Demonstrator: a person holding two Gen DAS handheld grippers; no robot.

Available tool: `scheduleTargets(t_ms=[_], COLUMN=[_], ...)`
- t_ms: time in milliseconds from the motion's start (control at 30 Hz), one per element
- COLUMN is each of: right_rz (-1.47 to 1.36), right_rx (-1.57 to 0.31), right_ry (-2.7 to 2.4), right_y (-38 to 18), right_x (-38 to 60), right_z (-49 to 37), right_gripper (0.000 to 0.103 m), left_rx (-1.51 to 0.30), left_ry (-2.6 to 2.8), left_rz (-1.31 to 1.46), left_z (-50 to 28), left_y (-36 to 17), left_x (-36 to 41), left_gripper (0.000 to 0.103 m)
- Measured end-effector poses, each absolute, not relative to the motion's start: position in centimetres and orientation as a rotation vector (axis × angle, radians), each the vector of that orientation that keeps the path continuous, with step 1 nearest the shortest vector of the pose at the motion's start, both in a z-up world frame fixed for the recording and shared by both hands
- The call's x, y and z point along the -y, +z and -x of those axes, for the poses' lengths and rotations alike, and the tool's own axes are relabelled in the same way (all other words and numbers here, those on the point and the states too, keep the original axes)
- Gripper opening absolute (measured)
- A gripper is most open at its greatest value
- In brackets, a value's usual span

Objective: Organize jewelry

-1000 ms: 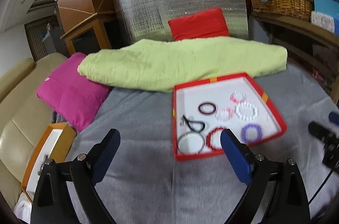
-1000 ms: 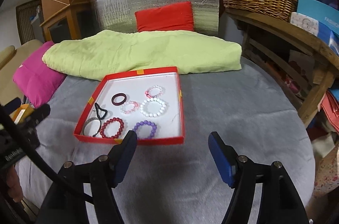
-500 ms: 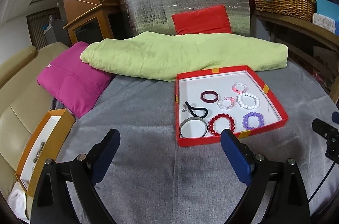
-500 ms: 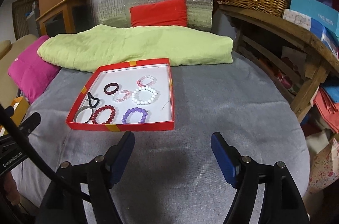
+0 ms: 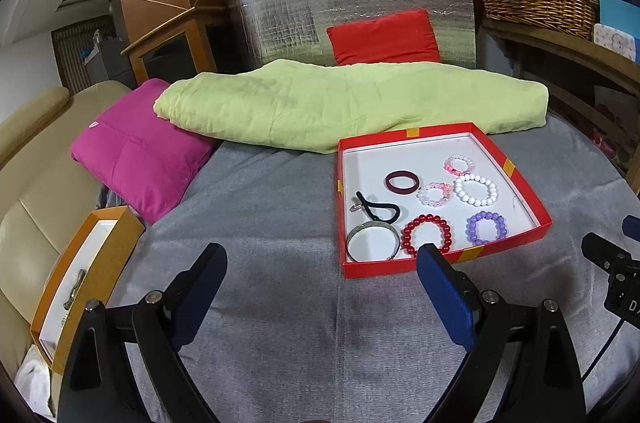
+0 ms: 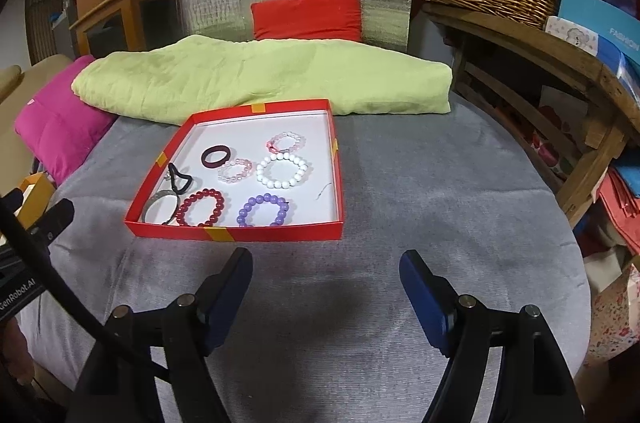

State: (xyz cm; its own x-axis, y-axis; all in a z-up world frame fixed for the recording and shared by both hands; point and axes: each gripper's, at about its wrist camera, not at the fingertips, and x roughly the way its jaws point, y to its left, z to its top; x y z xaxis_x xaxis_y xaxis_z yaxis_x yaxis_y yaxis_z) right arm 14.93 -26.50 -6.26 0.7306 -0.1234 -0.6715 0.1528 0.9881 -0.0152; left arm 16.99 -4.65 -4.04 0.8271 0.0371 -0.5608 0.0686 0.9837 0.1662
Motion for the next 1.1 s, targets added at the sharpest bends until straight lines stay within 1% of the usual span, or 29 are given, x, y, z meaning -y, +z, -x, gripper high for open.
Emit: scheduleTargets(t_ms=[1100], right_rz=[-0.028], right_rx=[-0.702], right_ry=[-0.147], right_y=[-5.8], right_x=[25.5], right_z=[-14.5], right_gripper=[0.080], left_rx=[-0.594], left_ry=[-0.007], left_rz=[-0.183], left_z=[-16.9], left_y=[-4.0], left_x=[4.1], left_gripper=[0.096])
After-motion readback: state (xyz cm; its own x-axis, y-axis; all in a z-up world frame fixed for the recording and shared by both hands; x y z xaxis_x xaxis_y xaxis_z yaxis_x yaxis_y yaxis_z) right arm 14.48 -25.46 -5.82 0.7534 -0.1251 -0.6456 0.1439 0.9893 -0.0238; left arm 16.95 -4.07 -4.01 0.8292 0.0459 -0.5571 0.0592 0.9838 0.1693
